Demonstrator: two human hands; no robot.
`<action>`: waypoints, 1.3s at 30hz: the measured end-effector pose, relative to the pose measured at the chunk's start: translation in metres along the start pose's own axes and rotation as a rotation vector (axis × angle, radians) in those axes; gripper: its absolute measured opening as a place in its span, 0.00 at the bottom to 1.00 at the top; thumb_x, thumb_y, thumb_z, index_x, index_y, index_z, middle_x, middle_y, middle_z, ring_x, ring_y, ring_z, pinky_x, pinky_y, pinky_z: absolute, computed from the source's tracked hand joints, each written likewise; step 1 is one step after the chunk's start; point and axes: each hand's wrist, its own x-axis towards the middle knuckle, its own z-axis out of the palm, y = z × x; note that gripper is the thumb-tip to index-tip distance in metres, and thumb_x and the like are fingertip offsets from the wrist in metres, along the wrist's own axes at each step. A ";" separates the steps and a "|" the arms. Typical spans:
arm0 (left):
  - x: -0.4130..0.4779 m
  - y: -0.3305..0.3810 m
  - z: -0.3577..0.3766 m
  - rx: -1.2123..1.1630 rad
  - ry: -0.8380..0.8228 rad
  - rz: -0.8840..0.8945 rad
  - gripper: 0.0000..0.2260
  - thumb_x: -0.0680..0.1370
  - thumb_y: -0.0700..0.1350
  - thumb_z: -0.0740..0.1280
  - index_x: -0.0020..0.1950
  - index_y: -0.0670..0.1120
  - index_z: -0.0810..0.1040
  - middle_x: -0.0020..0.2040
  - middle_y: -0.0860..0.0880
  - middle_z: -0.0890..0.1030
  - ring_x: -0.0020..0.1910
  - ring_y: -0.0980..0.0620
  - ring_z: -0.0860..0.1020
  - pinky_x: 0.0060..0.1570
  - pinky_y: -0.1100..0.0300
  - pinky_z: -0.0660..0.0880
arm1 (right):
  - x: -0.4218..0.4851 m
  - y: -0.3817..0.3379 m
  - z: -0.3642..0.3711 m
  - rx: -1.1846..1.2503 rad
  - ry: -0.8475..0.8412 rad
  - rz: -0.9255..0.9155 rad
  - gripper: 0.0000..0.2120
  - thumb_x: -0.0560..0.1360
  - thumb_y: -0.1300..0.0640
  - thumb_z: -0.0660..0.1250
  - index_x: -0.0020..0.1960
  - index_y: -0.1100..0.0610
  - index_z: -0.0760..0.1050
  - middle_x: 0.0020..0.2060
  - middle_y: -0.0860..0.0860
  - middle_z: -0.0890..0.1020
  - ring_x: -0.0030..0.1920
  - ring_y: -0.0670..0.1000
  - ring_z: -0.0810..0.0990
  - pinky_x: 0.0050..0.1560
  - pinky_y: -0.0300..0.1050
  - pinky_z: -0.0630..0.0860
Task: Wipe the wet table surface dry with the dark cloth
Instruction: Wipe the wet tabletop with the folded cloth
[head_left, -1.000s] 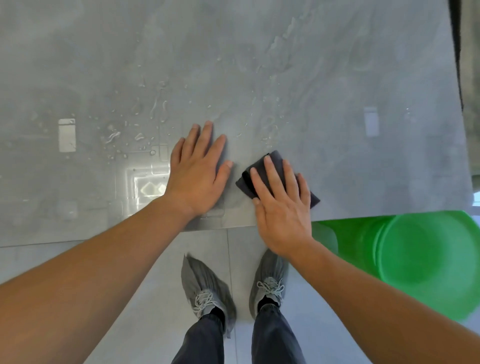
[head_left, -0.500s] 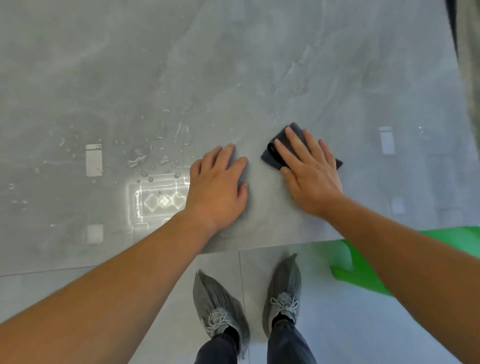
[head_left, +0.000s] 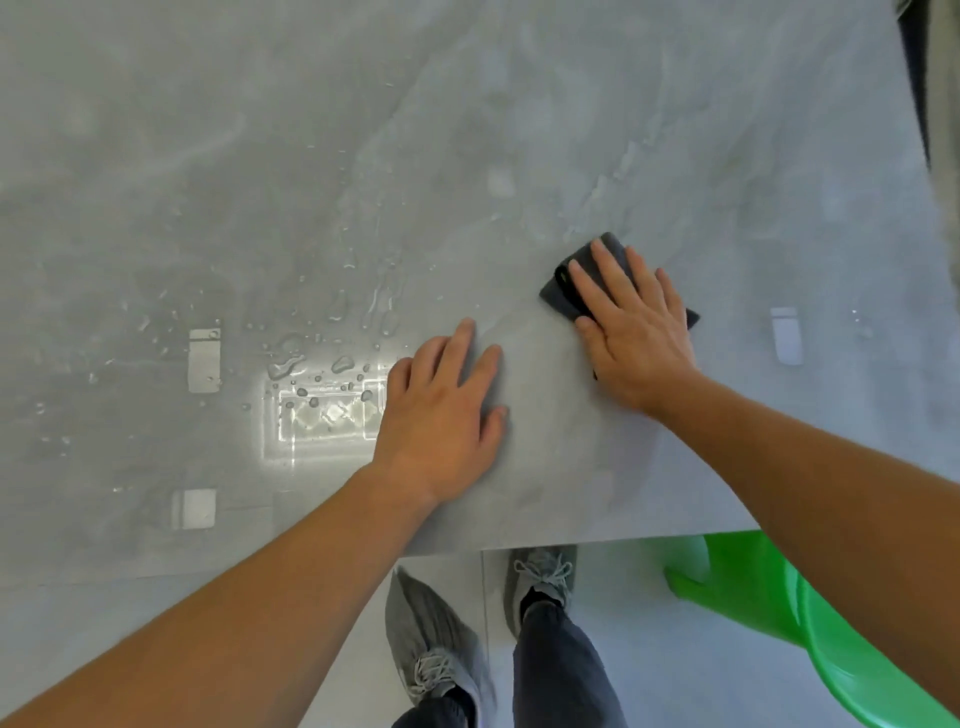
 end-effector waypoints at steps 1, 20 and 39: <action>0.003 -0.001 -0.003 -0.003 0.001 0.000 0.25 0.80 0.58 0.56 0.76 0.51 0.64 0.80 0.45 0.58 0.74 0.44 0.57 0.70 0.47 0.54 | 0.018 0.003 -0.004 0.031 0.025 0.080 0.26 0.84 0.45 0.48 0.81 0.43 0.49 0.82 0.47 0.47 0.81 0.56 0.43 0.79 0.58 0.43; 0.135 -0.005 -0.028 0.035 0.023 -0.081 0.33 0.80 0.63 0.50 0.82 0.51 0.51 0.83 0.44 0.43 0.81 0.44 0.40 0.78 0.43 0.39 | 0.115 0.021 -0.029 0.023 0.052 0.035 0.27 0.83 0.47 0.50 0.81 0.46 0.51 0.82 0.51 0.49 0.81 0.61 0.45 0.77 0.64 0.48; 0.190 -0.021 -0.063 0.009 0.057 -0.077 0.32 0.81 0.62 0.52 0.82 0.51 0.53 0.83 0.44 0.44 0.81 0.45 0.39 0.77 0.47 0.34 | 0.136 0.073 -0.047 -0.036 -0.052 -0.260 0.26 0.83 0.45 0.49 0.81 0.45 0.55 0.82 0.48 0.53 0.81 0.58 0.49 0.78 0.61 0.50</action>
